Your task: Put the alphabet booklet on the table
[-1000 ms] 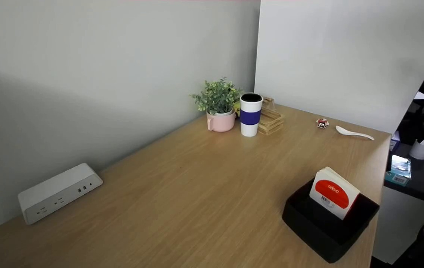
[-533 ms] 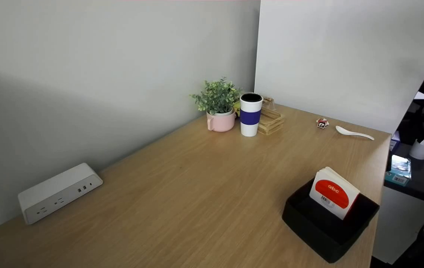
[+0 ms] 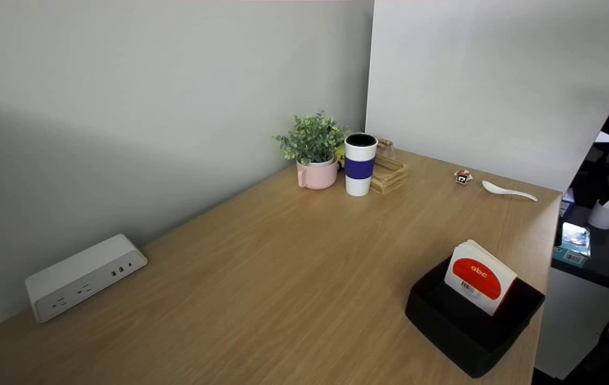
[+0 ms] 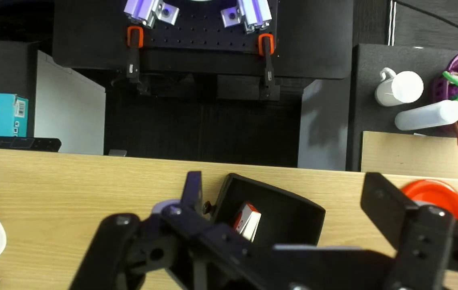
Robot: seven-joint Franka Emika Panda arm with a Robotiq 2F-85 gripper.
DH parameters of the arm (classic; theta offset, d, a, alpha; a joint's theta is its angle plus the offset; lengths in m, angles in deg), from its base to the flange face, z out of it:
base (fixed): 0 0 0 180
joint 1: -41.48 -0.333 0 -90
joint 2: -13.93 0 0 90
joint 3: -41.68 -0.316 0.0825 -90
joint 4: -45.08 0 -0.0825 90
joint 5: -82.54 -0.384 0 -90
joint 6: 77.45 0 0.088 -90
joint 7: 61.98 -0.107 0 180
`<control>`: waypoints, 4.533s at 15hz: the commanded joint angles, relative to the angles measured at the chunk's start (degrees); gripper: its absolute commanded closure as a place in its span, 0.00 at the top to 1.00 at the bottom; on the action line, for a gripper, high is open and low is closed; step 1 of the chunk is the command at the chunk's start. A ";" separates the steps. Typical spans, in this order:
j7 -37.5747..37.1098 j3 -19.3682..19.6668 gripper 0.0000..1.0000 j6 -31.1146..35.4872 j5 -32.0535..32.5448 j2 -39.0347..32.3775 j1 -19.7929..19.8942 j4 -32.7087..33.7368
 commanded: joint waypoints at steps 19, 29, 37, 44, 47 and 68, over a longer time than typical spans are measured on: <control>-4.76 2.97 1.00 24.35 -25.35 -11.76 2.18 -2.99; -13.21 3.11 1.00 25.38 -20.44 -12.48 2.51 -5.93; -17.63 3.38 1.00 29.88 -15.43 -14.62 3.32 -6.09; -22.81 3.93 1.00 34.47 -3.93 -22.25 3.87 -2.08; -20.34 4.12 1.00 33.27 -2.46 -26.19 3.71 0.91; -8.54 1.29 1.00 26.99 -8.93 -36.92 2.59 10.00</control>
